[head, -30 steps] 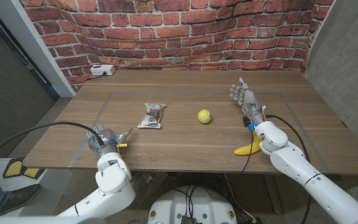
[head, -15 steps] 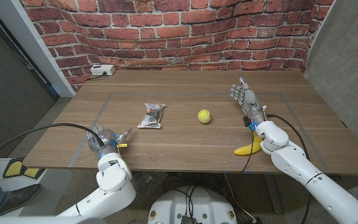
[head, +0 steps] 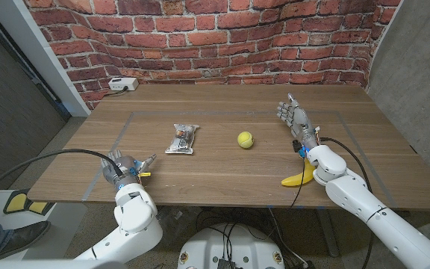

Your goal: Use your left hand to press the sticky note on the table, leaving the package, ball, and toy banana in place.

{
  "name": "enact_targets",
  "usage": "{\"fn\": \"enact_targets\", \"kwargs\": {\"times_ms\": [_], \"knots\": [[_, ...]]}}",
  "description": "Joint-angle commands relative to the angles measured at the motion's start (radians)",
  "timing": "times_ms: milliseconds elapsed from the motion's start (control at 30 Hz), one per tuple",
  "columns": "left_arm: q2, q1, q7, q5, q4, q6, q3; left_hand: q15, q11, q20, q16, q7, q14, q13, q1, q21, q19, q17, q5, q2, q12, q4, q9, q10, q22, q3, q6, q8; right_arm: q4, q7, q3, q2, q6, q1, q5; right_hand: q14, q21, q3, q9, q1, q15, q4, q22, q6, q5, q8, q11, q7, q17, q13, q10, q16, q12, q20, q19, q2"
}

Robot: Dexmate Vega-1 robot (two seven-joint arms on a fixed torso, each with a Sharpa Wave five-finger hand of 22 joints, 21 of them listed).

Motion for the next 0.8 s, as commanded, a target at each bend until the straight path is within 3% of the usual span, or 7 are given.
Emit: {"fn": "enact_targets", "kwargs": {"times_ms": [33, 333, 567, 800], "knots": [[0.018, 0.001, 0.016, -0.034, 0.001, 0.001, -0.024, 0.0, -0.003, -0.001, 0.008, 0.001, 0.008, 0.003, -0.003, 0.004, 0.004, 0.003, 0.009, 0.004, 0.01, -0.001, 0.0, 0.011, 0.003, -0.004, 0.005, -0.007, -0.006, -0.014, 0.001, 0.0, -0.002, -0.013, -0.002, -0.006, -0.005, -0.002, 0.005, -0.003, 0.003, -0.002, 0.005, 0.004, 0.005, -0.003, 0.004, -0.007, 0.0, 0.001, 0.006, -0.002, 0.0, 0.002, 0.003, 0.006], [0.03, 0.015, 0.037, -0.064, -0.005, 0.001, -0.049, 0.001, -0.003, 0.0, 0.008, 0.002, 0.01, 0.003, -0.001, 0.004, 0.005, 0.003, 0.009, 0.007, 0.01, -0.002, 0.0, 0.012, 0.003, -0.005, 0.004, -0.011, -0.021, -0.022, 0.0, -0.003, -0.008, -0.024, -0.006, -0.006, -0.005, -0.002, 0.005, -0.004, 0.002, -0.002, 0.005, 0.004, 0.005, -0.003, 0.005, -0.006, 0.0, 0.001, 0.007, -0.002, 0.0, 0.002, 0.004, 0.006], [0.055, -0.01, 0.078, -0.125, -0.003, 0.001, -0.04, 0.002, -0.002, 0.001, 0.007, 0.001, 0.011, 0.003, 0.001, 0.003, 0.002, 0.003, 0.01, 0.009, 0.01, -0.002, 0.0, 0.012, 0.003, -0.005, -0.011, -0.02, -0.027, -0.026, 0.001, -0.004, -0.006, -0.031, -0.009, -0.006, -0.006, -0.002, 0.005, -0.003, 0.002, -0.003, 0.005, 0.003, 0.005, -0.003, 0.005, -0.007, 0.0, 0.001, 0.007, -0.002, 0.0, 0.001, 0.003, 0.007], [0.084, -0.038, 0.151, -0.247, -0.002, 0.001, -0.023, 0.001, -0.003, 0.001, 0.006, -0.001, 0.01, 0.003, 0.003, 0.003, 0.002, 0.003, 0.01, 0.01, 0.008, -0.002, 0.0, 0.008, 0.003, -0.006, -0.019, -0.025, -0.044, -0.038, 0.003, -0.009, -0.014, -0.039, -0.014, -0.007, -0.006, -0.003, 0.005, -0.003, 0.002, -0.003, 0.005, 0.003, 0.005, -0.003, 0.004, -0.007, 0.0, 0.001, 0.008, -0.002, 0.0, 0.001, 0.003, 0.007]]}}
